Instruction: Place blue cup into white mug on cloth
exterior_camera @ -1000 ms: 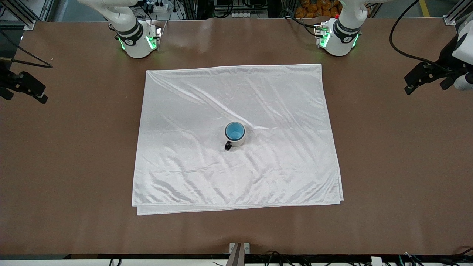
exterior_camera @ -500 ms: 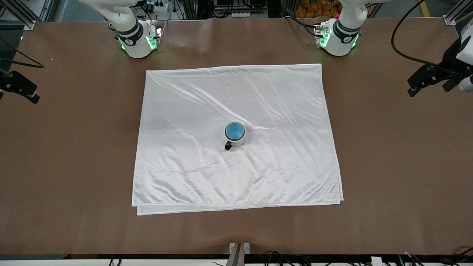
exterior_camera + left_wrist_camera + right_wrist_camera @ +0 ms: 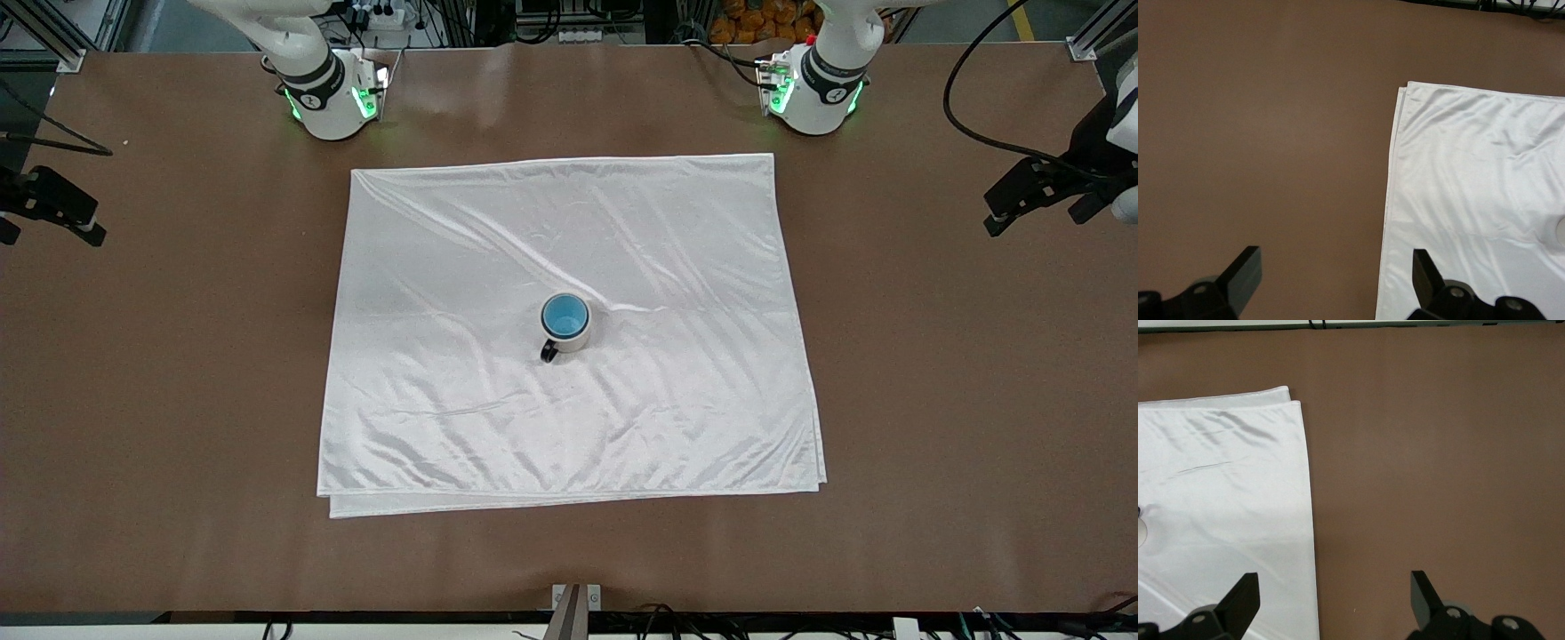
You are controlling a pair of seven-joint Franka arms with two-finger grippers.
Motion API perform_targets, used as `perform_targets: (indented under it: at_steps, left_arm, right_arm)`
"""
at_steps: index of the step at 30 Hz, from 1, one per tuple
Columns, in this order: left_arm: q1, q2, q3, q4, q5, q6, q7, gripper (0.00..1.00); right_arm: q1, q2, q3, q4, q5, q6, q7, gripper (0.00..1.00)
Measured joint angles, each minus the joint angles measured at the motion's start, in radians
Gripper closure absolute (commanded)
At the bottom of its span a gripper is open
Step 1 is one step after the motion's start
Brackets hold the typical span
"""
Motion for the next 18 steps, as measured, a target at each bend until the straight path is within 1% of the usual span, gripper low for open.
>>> perform_targets:
  at_steps: [6, 18]
  left_arm:
    - [0.000, 0.003, -0.001, 0.000, -0.029, -0.003, 0.000, 0.00]
    - [0.000, 0.033, -0.001, 0.000, -0.033, -0.007, 0.000, 0.00]
  right_arm:
    - [0.000, 0.000, -0.001, 0.000, 0.001, 0.000, -0.001, 0.00]
    - [0.000, 0.000, -0.001, 0.000, 0.002, -0.002, -0.002, 0.00]
